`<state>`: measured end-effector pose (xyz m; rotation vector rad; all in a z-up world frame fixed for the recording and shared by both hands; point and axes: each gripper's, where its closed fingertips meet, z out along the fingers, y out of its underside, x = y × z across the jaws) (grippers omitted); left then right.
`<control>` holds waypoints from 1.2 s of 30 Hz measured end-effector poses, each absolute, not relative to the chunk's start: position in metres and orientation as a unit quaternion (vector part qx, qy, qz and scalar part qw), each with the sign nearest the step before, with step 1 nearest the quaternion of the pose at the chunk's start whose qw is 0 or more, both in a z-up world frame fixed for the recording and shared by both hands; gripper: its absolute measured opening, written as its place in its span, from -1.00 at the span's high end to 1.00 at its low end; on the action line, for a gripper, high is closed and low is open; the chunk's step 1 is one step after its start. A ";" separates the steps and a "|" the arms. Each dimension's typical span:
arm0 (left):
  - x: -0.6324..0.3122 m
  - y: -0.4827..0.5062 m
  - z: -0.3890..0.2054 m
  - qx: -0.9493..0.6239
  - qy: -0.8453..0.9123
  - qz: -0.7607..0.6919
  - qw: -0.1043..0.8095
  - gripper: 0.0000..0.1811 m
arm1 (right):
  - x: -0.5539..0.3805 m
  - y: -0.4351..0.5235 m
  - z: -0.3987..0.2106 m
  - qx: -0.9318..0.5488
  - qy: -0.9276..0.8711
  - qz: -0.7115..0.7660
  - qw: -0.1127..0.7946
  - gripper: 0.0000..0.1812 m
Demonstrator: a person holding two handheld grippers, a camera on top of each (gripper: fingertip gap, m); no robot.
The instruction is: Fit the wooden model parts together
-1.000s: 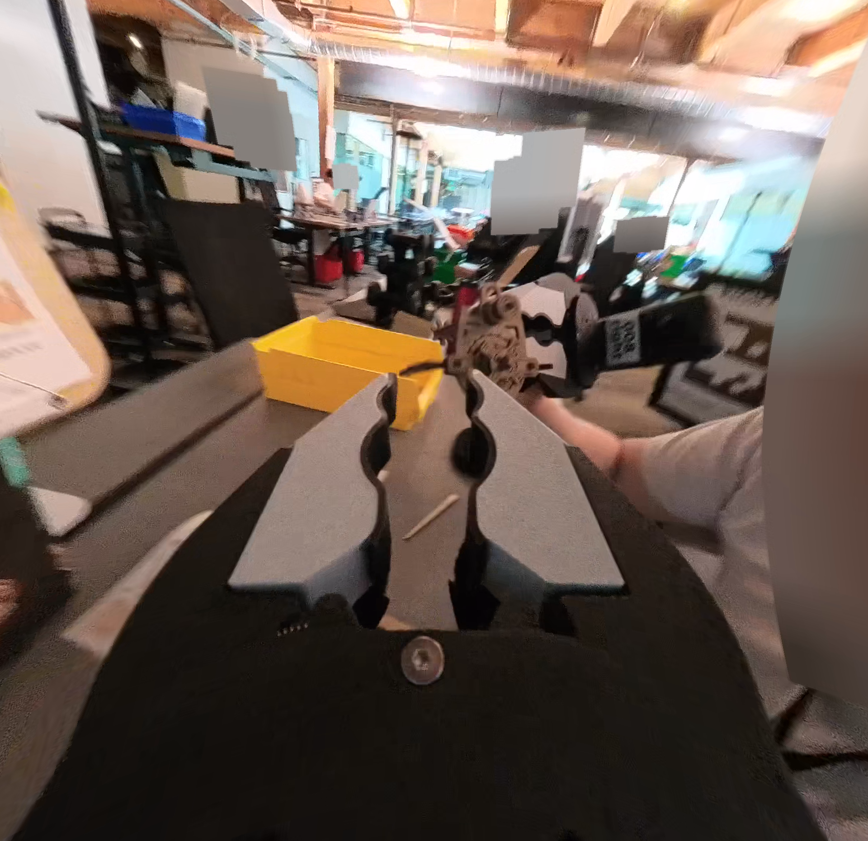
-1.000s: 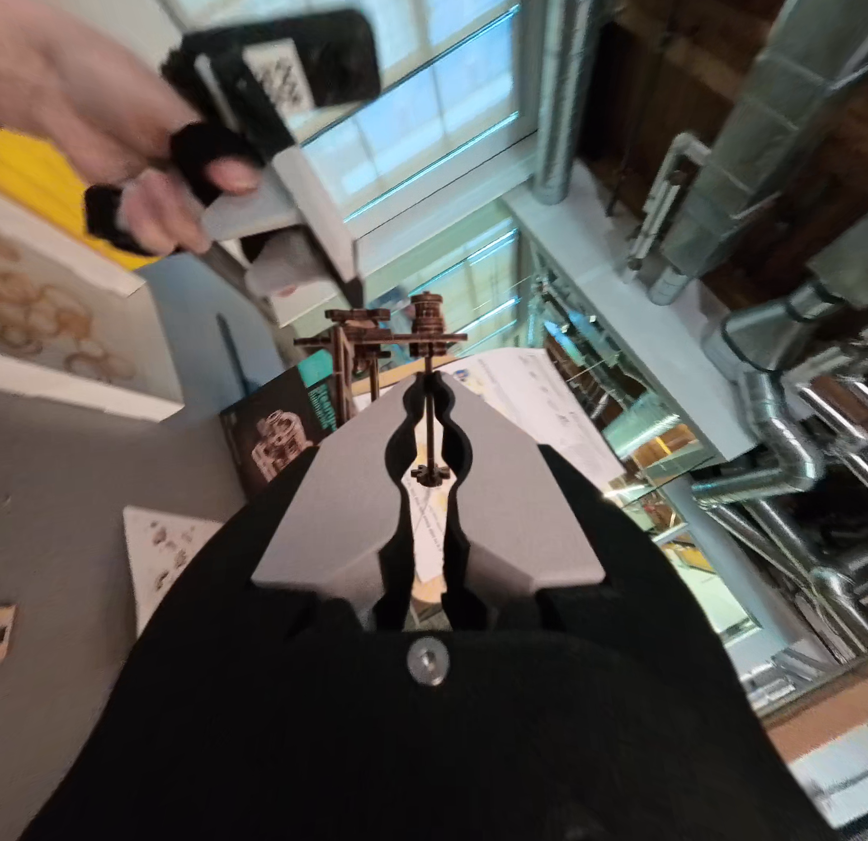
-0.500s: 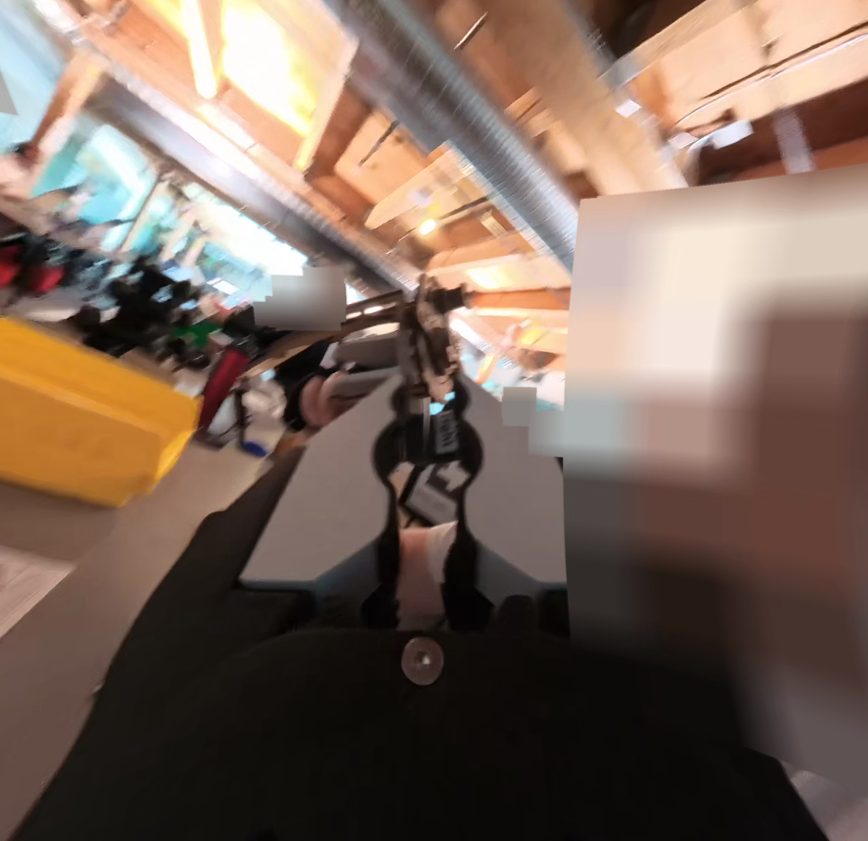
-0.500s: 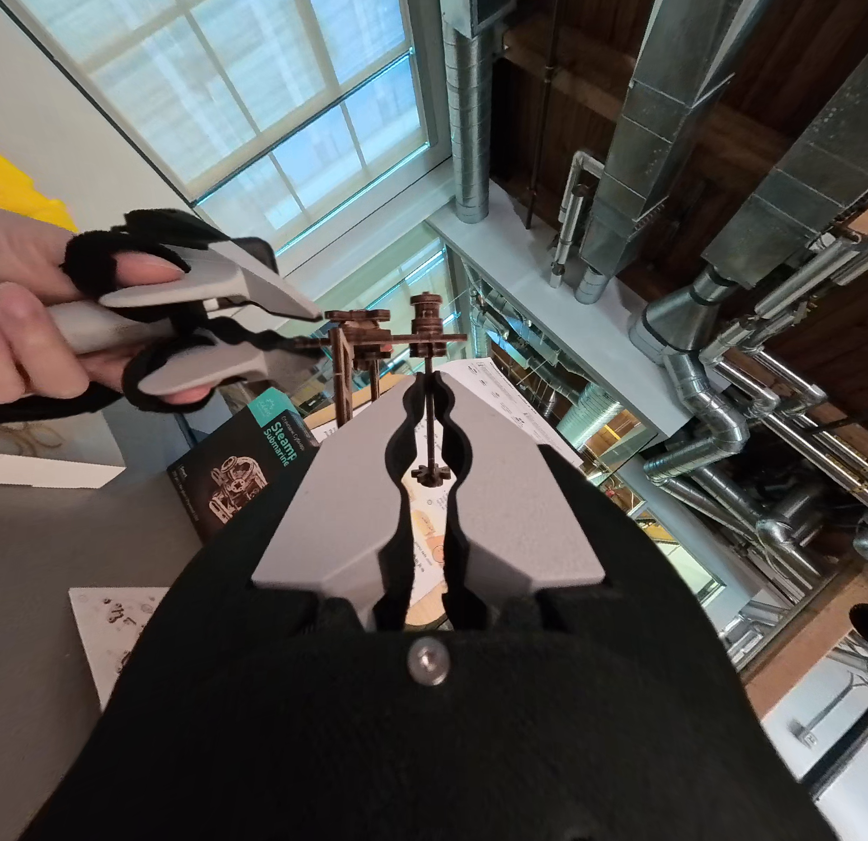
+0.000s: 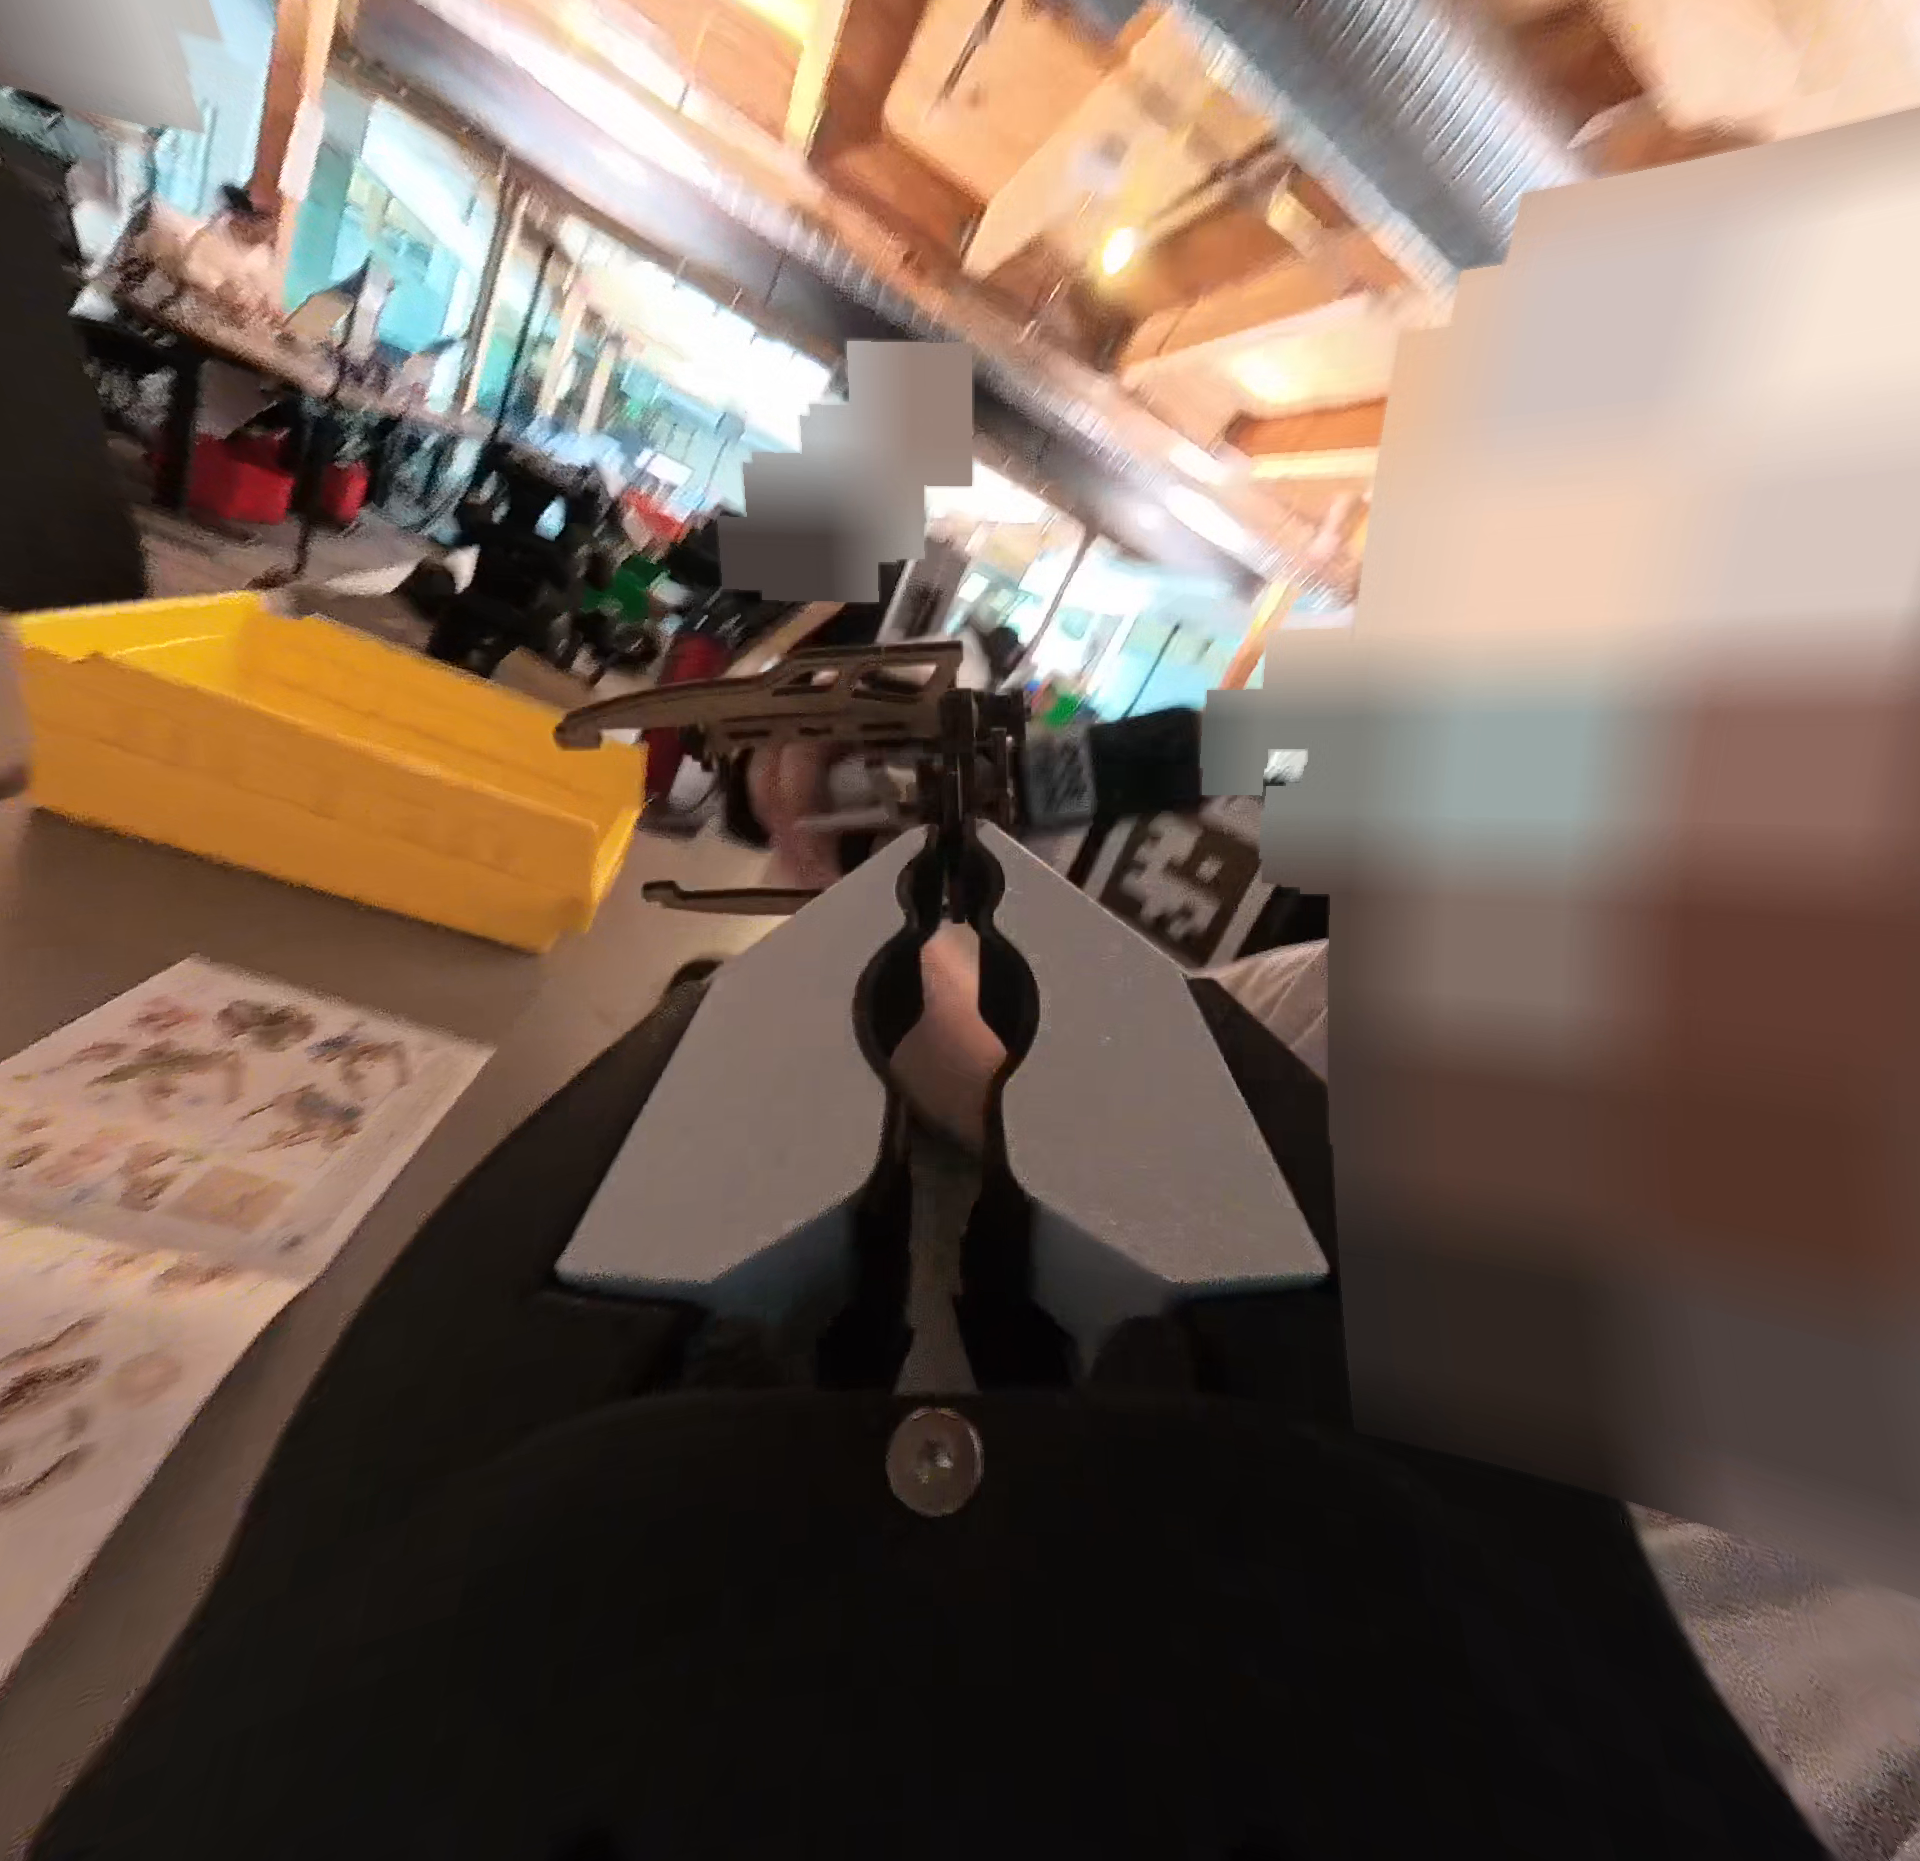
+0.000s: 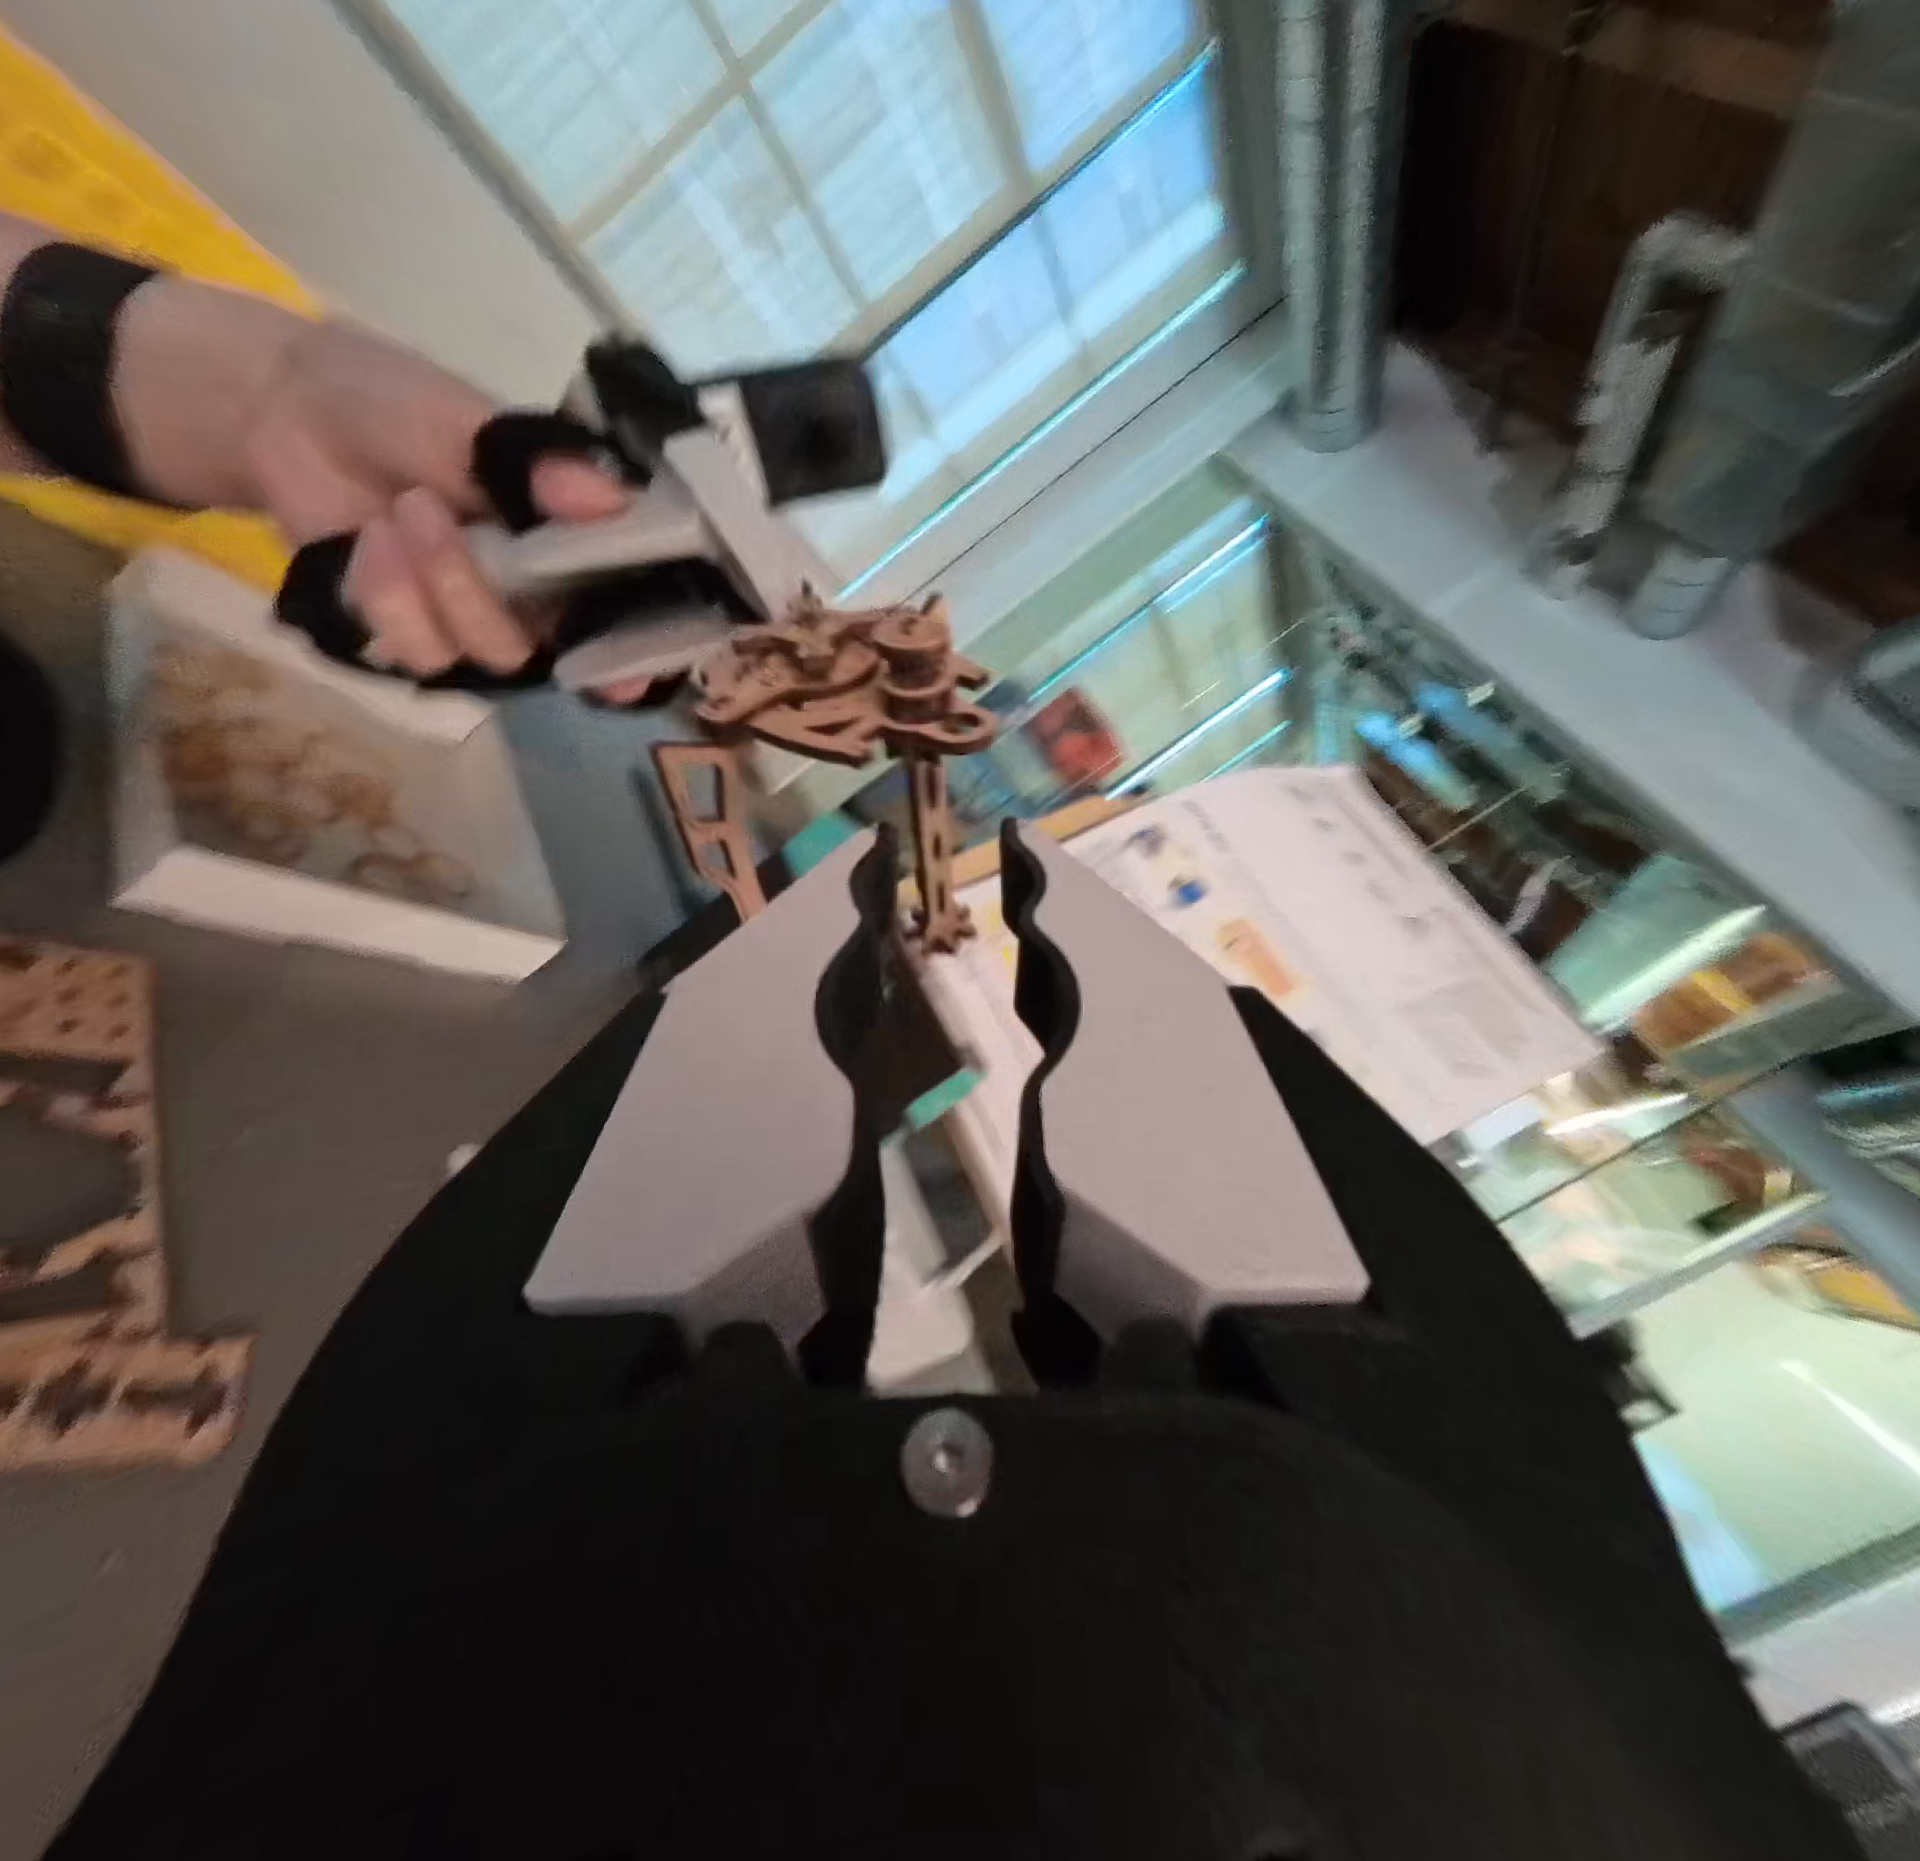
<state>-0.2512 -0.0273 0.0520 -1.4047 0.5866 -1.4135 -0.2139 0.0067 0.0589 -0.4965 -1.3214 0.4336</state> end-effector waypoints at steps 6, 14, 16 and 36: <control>-0.269 -0.024 0.000 -0.722 0.305 -0.420 0.457 0.99 | -0.205 0.028 0.027 -0.432 -0.639 0.426 0.473 0.82; -0.254 -0.023 -0.073 -0.807 0.367 -0.318 0.337 0.98 | -0.224 0.004 -0.024 -0.510 -0.641 0.515 0.253 0.86; -0.252 -0.023 -0.082 -0.813 0.375 -0.307 0.321 0.99 | -0.229 0.000 -0.041 -0.520 -0.660 0.486 0.241 0.88; -0.249 -0.024 -0.096 -0.816 0.417 -0.256 0.308 0.98 | -0.239 -0.020 -0.114 -0.513 -0.744 0.395 0.163 0.99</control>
